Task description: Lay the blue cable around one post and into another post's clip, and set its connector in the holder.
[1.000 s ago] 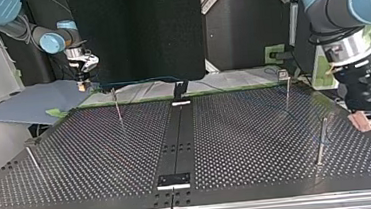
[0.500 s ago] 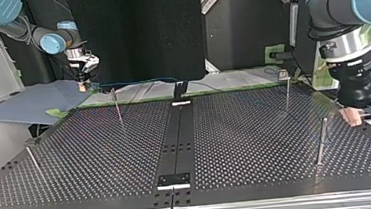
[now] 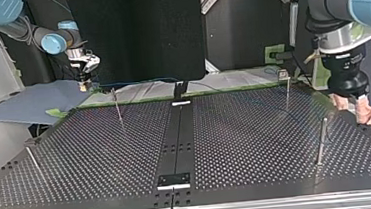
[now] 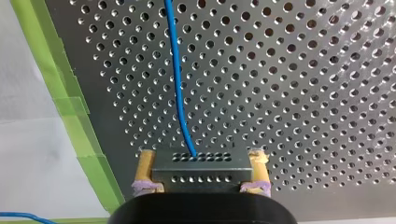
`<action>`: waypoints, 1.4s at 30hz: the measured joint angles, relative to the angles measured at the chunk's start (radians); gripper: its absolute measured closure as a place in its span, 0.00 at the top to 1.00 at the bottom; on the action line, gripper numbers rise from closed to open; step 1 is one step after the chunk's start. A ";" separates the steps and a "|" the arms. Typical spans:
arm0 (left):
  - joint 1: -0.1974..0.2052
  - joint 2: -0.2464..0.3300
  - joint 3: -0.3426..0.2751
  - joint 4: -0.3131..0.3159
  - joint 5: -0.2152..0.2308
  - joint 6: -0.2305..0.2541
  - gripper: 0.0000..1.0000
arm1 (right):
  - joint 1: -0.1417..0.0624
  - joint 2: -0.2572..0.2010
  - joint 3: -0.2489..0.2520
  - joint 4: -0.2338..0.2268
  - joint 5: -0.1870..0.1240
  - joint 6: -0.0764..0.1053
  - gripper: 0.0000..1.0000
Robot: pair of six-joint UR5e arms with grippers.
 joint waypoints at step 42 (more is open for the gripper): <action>-0.018 0.000 0.000 -0.106 -0.014 0.223 1.00 | 0.004 0.000 0.000 0.001 0.000 -0.002 0.02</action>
